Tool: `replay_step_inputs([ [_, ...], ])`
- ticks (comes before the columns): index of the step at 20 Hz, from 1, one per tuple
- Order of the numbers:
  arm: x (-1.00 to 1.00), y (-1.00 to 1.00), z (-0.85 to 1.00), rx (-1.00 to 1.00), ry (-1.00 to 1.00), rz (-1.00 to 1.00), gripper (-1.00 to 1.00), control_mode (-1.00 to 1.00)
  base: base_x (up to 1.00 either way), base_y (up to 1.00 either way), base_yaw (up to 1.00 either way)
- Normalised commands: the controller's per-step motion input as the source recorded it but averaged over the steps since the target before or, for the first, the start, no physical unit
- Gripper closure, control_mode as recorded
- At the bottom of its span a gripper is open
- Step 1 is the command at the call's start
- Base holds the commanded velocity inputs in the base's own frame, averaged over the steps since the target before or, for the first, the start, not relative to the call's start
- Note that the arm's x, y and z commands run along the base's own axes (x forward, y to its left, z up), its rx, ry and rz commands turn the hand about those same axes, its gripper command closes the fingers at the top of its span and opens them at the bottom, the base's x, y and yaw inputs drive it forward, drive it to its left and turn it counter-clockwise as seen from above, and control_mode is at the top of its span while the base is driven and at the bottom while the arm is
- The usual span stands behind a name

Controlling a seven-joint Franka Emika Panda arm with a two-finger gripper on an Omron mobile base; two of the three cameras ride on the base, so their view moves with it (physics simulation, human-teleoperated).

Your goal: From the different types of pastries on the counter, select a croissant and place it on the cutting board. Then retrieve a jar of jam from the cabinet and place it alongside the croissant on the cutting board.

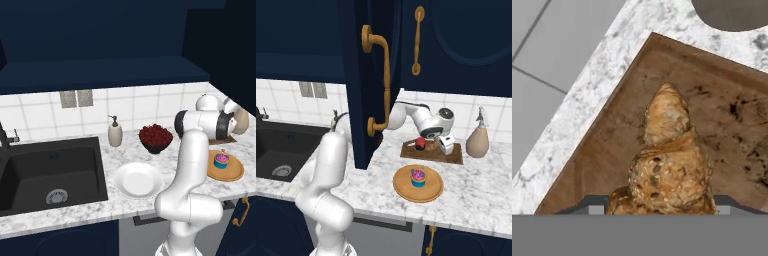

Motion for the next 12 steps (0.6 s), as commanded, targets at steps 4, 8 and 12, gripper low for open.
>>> replay_step_inputs([
  [4, 0.14, -0.04, -0.42, 0.0, 0.17, 0.0, 1.0, -1.0, 0.0, 0.0, 0.0],
  [8, 0.56, -0.04, -0.53, 0.0, 0.04, 0.01, 1.0, -1.0, 0.0, 0.0, 0.0],
  [12, 0.57, -0.44, -0.32, 0.0, 0.0, 0.04, 1.0, -1.0, 0.0, 0.0, 0.0],
])
